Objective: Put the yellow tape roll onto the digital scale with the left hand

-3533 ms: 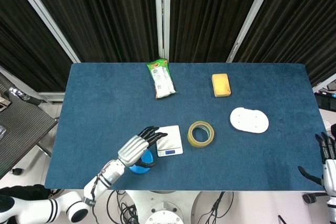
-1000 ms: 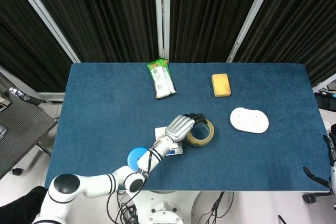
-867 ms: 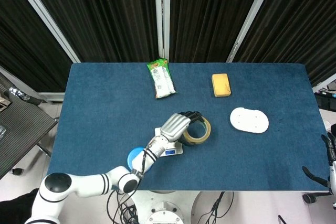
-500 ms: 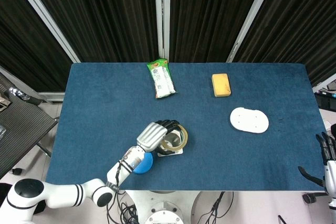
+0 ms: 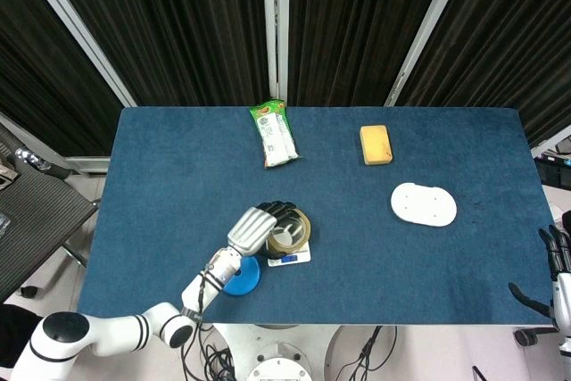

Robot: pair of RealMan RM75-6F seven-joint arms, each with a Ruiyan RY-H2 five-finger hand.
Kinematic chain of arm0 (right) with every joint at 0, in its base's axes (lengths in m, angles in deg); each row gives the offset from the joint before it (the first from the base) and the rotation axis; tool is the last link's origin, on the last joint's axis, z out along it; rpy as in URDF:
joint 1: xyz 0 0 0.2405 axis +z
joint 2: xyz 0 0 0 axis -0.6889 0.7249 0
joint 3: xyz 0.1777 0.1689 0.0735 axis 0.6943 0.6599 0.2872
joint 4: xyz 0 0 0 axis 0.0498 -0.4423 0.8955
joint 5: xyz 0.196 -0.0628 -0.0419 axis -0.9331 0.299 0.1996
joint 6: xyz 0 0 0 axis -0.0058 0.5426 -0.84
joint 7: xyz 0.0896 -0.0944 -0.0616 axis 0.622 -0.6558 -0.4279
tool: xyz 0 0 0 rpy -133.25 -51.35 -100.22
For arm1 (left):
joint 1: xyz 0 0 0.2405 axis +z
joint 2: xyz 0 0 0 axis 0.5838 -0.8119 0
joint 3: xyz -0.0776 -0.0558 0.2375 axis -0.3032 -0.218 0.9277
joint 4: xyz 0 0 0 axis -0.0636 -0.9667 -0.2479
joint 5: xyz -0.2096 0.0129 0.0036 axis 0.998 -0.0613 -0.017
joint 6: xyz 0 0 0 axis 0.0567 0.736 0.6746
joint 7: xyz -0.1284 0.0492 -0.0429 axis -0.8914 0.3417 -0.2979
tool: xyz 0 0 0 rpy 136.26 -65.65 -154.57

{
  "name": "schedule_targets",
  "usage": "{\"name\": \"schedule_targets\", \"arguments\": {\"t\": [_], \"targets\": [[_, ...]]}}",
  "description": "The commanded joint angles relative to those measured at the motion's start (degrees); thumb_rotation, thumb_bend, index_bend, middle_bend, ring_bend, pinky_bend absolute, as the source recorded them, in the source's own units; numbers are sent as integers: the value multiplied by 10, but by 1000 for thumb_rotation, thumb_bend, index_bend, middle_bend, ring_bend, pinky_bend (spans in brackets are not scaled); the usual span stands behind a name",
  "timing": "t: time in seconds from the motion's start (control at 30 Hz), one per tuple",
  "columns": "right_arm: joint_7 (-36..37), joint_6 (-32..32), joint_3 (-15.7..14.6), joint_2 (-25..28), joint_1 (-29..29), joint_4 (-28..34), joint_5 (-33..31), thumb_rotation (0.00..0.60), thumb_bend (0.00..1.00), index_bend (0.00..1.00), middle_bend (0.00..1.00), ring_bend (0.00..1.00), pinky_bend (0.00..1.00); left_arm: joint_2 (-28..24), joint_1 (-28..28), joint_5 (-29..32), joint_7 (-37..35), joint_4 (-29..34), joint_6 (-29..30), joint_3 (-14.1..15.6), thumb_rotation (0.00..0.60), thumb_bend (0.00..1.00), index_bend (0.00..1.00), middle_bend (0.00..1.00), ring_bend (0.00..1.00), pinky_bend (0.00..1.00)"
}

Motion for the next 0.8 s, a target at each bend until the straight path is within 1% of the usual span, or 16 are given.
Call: {"name": "schedule_targets", "arguments": {"t": [0.03,0.07,0.13,0.3,0.43,0.5,0.6,0.7,0.73,0.8], "targets": [[0,-1,1,0,1,0,-1,600,68,0,0,0,0,-4,2,-11,-18,1,-3,4,600,174,128,101,39,194],[0,-1,1,-1,1,0,-1,600,68,0,0,0,0,-8,1,-15,-25,5,-5,4,600,165,102,71,16,171],[0,-1,1,-1,2,0,-1,600,68,0,0,0,0,-14,1,-18,-31,11,-6,4,600,152,80,37,0,145],[0,0,0,-3,0,-2,0,600,68,0,0,0,0,-35,5,-25,-24,33,-11,10,600,139,55,3,0,107],[4,3,0,-3,-1,-4,-1,600,68,0,0,0,0,-68,22,-29,-9,78,12,11,600,134,55,0,0,92],[5,8,1,-2,-2,-4,1,600,68,0,0,0,0,-102,40,-32,11,117,39,14,600,131,55,1,0,86],[5,18,0,-1,-5,-4,7,600,68,0,0,0,0,-167,81,-37,52,178,91,27,600,129,61,5,0,73],[-1,27,-2,-4,-6,-4,13,600,68,0,0,0,0,-238,136,-40,93,220,151,54,600,128,69,16,0,70],[-7,30,-2,-5,-6,-4,16,600,68,0,0,0,0,-266,160,-36,105,231,170,69,600,128,69,17,0,67],[-17,31,-4,-6,-5,-3,20,600,67,0,0,0,0,-303,194,-35,113,236,198,91,600,128,69,16,0,46]]}}
